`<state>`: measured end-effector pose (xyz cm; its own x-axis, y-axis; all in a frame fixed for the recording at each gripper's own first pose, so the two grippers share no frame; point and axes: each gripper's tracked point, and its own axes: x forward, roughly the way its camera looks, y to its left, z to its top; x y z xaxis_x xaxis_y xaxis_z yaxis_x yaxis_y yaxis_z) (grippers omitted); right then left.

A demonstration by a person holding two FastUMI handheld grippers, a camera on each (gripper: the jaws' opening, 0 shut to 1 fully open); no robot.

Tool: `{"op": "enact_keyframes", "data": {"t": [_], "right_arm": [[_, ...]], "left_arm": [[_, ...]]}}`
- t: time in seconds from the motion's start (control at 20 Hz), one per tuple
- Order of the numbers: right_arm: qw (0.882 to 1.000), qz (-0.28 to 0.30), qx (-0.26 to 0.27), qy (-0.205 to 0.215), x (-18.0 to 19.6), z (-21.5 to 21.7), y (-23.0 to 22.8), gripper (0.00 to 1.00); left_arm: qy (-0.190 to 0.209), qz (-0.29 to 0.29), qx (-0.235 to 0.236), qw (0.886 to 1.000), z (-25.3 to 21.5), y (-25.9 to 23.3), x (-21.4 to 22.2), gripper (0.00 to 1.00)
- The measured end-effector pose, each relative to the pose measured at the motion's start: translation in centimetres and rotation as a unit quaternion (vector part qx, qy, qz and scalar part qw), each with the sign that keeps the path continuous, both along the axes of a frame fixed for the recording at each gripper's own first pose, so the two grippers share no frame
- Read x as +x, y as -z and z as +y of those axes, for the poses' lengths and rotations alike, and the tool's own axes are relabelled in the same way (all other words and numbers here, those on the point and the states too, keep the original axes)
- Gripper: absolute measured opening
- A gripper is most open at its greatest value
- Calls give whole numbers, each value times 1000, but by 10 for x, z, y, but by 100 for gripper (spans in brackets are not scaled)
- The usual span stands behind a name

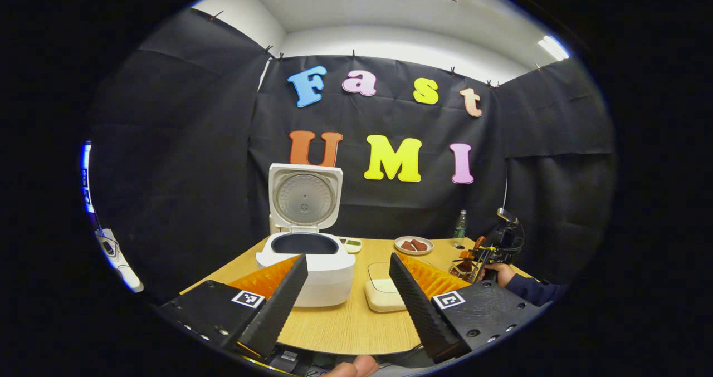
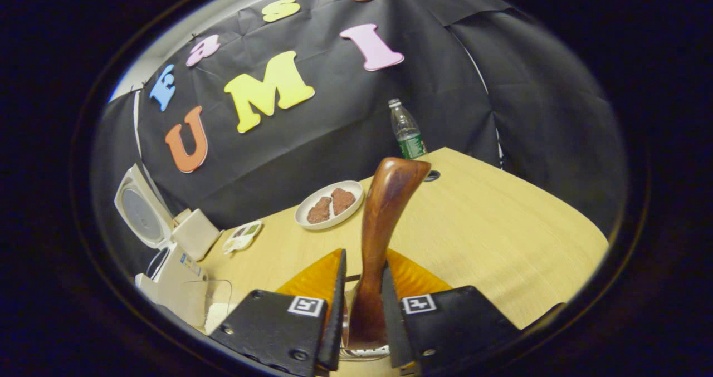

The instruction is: Close the left gripper, press the button to open the rice cooker; take a wooden spoon from the chopstick holder with the right hand, scoop a spoonful of rice and pour it into the rice cooker, then put the wooden spoon back into the chopstick holder.

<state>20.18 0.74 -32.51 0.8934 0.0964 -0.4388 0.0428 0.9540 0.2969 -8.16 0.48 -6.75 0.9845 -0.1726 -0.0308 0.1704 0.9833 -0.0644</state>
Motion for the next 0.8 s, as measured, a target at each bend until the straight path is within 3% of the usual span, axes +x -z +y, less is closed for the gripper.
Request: {"op": "enact_keyframes", "data": {"t": [0.05, 0.2, 0.35, 0.8], "right_arm": [[1000, -8, 6, -6, -2, 4, -4, 22], [1000, -22, -1, -11, -9, 5, -21, 18], [998, -51, -15, -17, -17, 10, -47, 18], [990, -118, -70, -42, -52, 61, -121, 13]], "left_arm": [[2, -1, 2, 1000, 1, 0, 0, 94], [13, 7, -6, 1000, -4, 9, -2, 94], [36, 14, -7, 999, -13, 19, -6, 94], [24, 13, 25, 999, -2, 30, -15, 94]]}}
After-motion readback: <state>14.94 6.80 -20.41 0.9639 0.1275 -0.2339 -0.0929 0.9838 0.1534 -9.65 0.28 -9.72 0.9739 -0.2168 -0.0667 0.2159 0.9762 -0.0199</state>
